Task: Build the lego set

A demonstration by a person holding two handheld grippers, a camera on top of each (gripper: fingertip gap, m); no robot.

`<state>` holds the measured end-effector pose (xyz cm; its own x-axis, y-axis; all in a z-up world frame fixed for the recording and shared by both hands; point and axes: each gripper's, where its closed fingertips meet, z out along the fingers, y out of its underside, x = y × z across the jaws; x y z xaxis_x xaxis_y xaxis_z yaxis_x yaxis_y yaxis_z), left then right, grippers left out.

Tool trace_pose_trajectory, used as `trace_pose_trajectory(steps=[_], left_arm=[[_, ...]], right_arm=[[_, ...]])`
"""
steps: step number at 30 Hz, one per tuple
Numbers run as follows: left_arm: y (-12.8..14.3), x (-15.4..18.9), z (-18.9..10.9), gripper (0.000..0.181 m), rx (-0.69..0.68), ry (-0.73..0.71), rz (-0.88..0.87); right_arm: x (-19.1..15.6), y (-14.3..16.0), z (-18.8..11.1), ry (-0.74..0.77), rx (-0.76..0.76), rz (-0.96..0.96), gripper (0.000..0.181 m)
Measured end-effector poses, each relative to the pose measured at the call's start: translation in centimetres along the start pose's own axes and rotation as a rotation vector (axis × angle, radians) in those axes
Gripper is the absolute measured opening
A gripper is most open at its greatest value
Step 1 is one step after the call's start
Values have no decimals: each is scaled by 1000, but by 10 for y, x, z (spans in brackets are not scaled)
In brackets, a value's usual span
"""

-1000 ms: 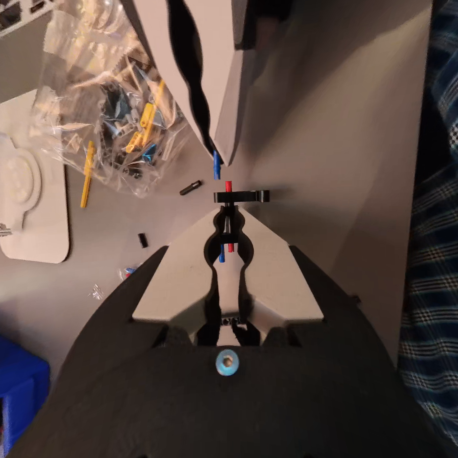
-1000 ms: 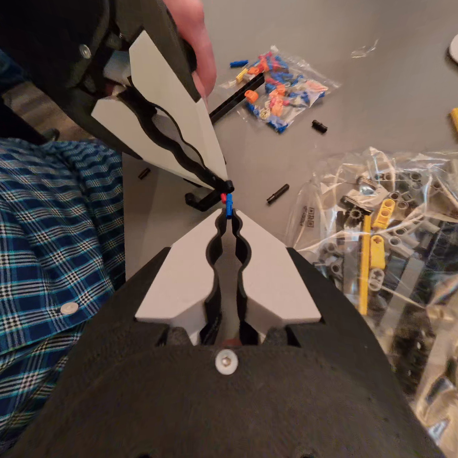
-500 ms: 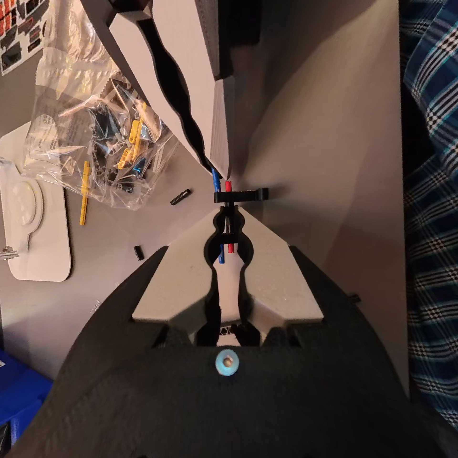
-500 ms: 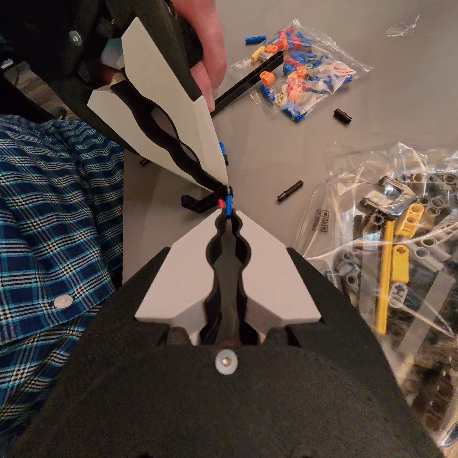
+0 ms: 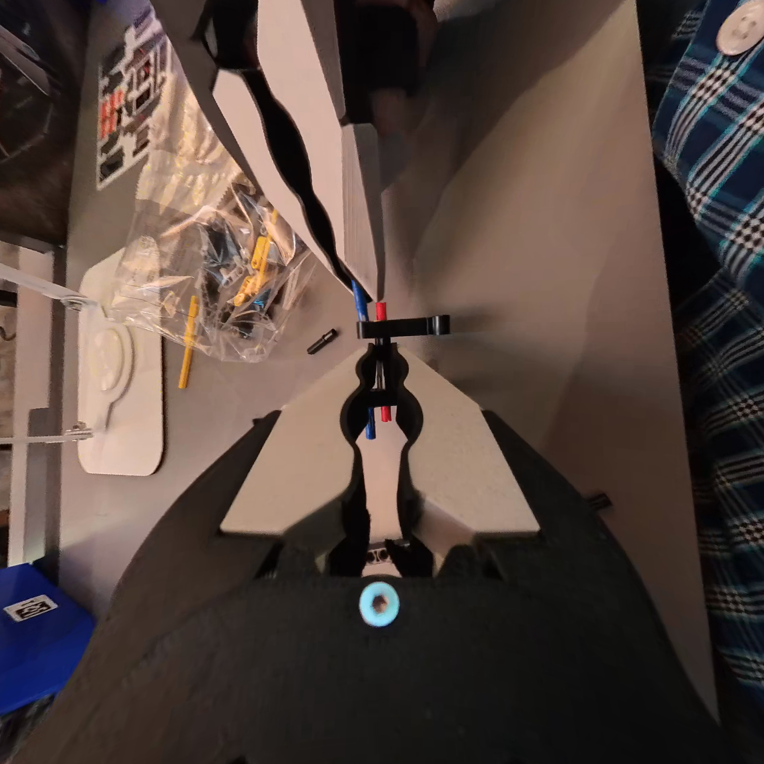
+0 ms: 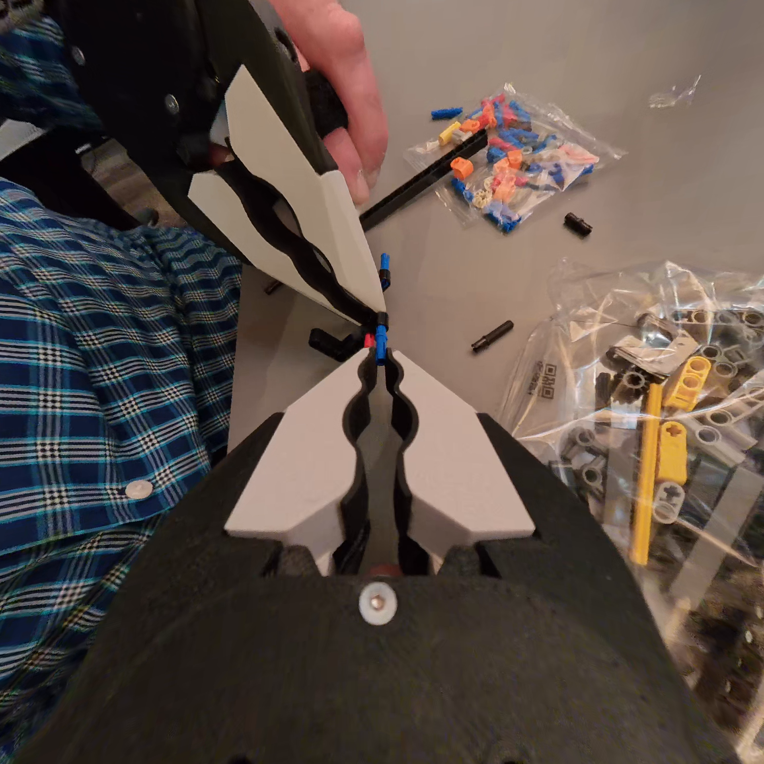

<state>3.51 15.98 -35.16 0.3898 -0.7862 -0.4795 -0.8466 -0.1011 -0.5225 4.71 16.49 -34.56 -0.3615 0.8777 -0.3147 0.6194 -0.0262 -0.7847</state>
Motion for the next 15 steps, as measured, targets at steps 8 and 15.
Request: trace_pose_trajectory(steps=[8,15], left_arm=[[-5,-8,-8,3,5,-60,45],[-1,-6,-8,3,-21,-66,66]], right_arm=[[-4,-11,-7,38,3,-75,0],[-2,-10,-3,106,1,-121,0]])
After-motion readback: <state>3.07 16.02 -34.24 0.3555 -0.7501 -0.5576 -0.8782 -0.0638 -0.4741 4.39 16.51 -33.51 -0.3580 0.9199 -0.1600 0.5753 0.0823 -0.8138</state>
